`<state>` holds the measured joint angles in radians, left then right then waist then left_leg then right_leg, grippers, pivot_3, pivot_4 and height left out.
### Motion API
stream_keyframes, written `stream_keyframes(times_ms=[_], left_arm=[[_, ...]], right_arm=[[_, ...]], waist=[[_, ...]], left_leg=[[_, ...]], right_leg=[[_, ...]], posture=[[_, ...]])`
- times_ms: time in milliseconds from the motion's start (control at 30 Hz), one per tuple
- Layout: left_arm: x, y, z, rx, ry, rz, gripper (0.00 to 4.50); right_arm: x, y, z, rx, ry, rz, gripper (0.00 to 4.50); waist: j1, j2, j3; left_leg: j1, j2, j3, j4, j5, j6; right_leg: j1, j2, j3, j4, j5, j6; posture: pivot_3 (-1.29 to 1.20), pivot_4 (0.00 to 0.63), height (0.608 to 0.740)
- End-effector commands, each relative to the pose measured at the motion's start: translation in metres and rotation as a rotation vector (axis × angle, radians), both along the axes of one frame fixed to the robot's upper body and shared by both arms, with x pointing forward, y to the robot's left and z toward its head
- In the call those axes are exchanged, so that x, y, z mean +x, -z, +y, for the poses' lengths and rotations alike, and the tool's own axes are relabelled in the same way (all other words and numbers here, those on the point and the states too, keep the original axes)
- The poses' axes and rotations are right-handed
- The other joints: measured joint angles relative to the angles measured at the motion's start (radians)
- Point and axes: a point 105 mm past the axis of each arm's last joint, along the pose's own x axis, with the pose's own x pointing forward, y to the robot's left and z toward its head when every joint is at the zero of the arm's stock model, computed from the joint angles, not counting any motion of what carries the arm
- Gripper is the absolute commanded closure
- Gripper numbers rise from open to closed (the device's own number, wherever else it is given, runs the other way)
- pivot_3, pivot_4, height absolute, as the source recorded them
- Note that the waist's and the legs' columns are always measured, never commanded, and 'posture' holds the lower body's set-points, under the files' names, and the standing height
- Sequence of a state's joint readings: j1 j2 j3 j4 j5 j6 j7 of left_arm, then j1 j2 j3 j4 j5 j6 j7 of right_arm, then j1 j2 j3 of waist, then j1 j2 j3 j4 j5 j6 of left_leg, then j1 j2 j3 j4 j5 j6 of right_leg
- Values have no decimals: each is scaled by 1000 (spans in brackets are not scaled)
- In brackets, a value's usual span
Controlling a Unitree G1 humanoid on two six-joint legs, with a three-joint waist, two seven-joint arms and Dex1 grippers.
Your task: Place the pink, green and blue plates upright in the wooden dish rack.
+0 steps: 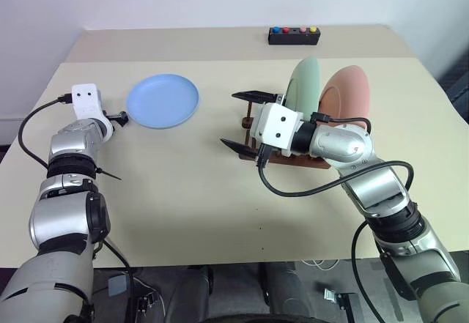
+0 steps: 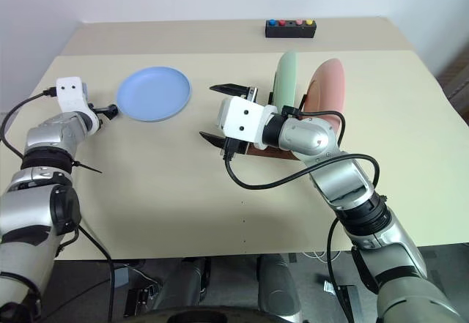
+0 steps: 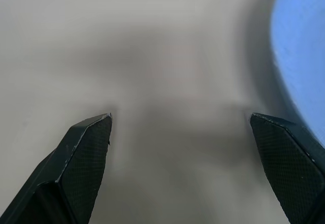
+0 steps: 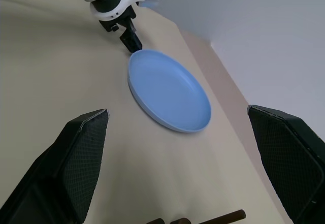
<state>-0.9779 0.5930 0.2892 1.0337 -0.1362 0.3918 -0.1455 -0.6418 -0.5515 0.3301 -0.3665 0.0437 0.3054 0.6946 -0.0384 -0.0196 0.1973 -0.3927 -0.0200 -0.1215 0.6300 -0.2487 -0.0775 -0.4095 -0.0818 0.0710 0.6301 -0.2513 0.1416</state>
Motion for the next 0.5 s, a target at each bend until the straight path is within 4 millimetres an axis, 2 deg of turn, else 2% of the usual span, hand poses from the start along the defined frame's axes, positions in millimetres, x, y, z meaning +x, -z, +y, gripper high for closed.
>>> stream_keyframes(times_ms=[33, 100, 167, 233, 500], left_arm=[[4, -52, 7, 14, -13, -185, 59], [6, -56, -2, 20, 29, -196, 59], [12, -53, -21, 30, 96, -167, 59], [14, -48, -28, 46, 105, -134, 59], [23, -11, -54, 28, 149, -1, 59]], right_arm=[[-7, -14, -1, 27, -8, -52, 15], [-7, -14, -1, 27, -7, -51, 15], [-7, -14, -1, 26, -8, -52, 15], [-6, -14, -1, 27, -8, -54, 15], [0, -15, -8, 36, 28, -66, 15]], waist=[[-1, 0, 0], [0, 0, 0], [0, 0, 0], [2, 0, 0], [-6, 0, 0]], left_leg=[[0, 0, 0, 0, 0, 0], [0, 0, 0, 0, 0, 0], [0, 0, 0, 0, 0, 0], [0, 0, 0, 0, 0, 0], [0, 0, 0, 0, 0, 0]], right_leg=[[0, 0, 0, 0, 0, 0], [0, 0, 0, 0, 0, 0], [0, 0, 0, 0, 0, 0], [0, 0, 0, 0, 0, 0], [0, 0, 0, 0, 0, 0]], posture=[[0, 150, 740], [0, 150, 740], [0, 150, 740], [0, 150, 740], [0, 150, 740]])
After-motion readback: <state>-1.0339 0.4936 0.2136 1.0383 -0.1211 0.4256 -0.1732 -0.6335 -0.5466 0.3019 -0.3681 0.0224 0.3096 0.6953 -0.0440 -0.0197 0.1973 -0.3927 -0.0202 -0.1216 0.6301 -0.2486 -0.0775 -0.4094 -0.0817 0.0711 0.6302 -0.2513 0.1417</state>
